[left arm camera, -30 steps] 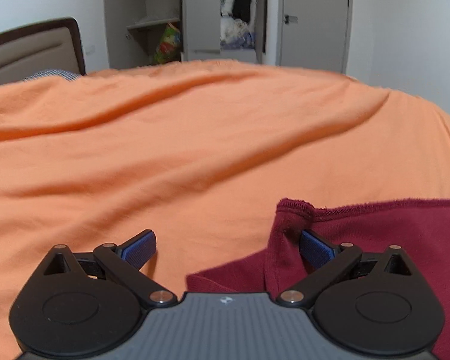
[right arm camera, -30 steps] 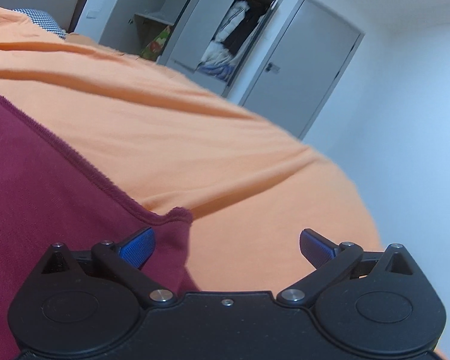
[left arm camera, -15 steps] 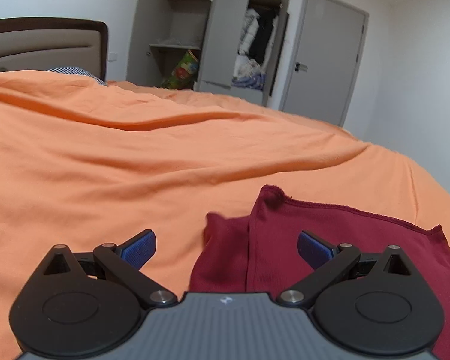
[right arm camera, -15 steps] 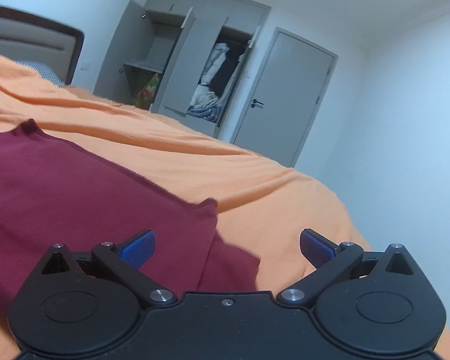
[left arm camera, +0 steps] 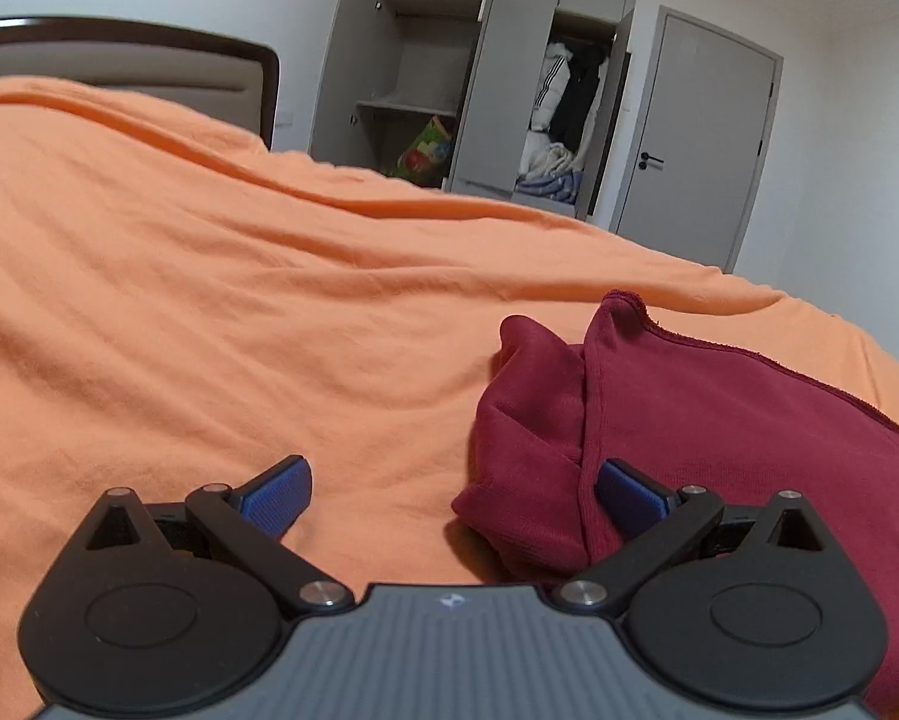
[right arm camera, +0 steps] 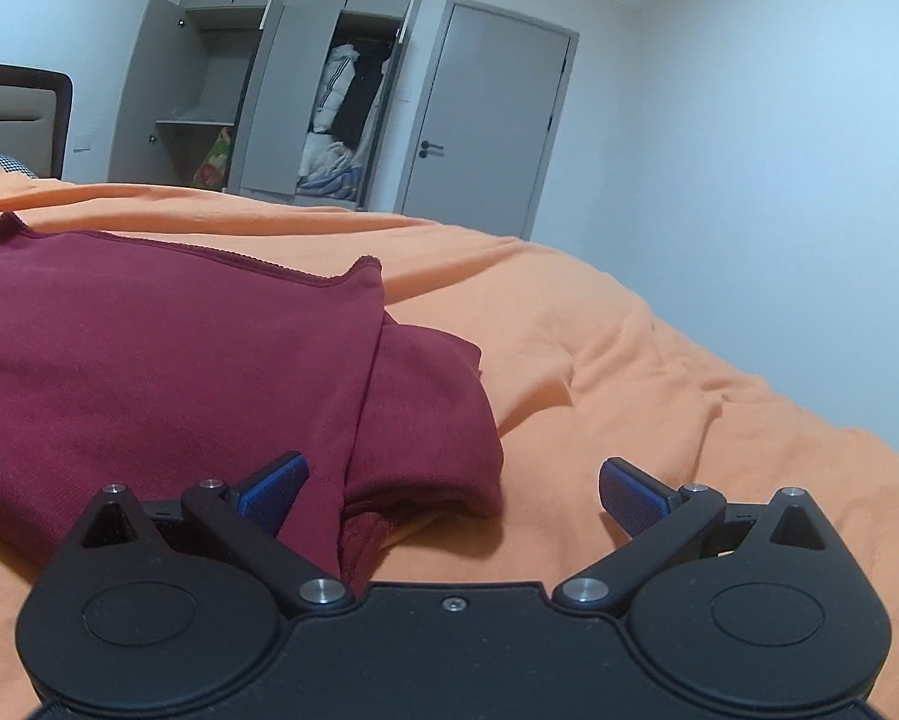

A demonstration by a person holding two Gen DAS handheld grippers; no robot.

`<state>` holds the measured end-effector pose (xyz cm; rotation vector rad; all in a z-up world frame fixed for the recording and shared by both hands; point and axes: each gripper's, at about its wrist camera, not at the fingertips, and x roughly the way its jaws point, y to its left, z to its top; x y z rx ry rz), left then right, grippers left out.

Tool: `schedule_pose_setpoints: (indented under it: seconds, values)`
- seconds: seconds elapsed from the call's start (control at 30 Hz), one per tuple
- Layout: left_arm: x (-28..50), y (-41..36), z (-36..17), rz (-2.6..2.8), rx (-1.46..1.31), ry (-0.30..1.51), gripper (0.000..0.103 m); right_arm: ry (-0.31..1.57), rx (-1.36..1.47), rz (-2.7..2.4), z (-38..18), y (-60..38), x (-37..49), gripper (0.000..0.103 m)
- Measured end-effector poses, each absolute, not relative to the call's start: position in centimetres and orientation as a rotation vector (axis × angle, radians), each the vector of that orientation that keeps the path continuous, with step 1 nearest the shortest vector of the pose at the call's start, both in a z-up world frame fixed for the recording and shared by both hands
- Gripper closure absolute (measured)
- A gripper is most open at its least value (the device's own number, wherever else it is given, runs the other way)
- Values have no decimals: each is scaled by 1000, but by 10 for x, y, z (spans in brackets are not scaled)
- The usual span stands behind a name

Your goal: Fold small clothes

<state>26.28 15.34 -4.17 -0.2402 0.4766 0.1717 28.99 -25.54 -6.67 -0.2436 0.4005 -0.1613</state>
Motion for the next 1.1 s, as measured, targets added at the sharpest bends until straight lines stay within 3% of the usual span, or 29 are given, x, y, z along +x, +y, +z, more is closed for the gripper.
schedule_pose_setpoints:
  seconds: [0.73, 1.1]
  values:
    - [256, 150, -53, 151, -237, 412, 0, 267, -318, -223, -79, -243, 262, 1]
    - [254, 155, -56, 122, -267, 388, 0, 170, -324, -140, -24, -198, 262, 1]
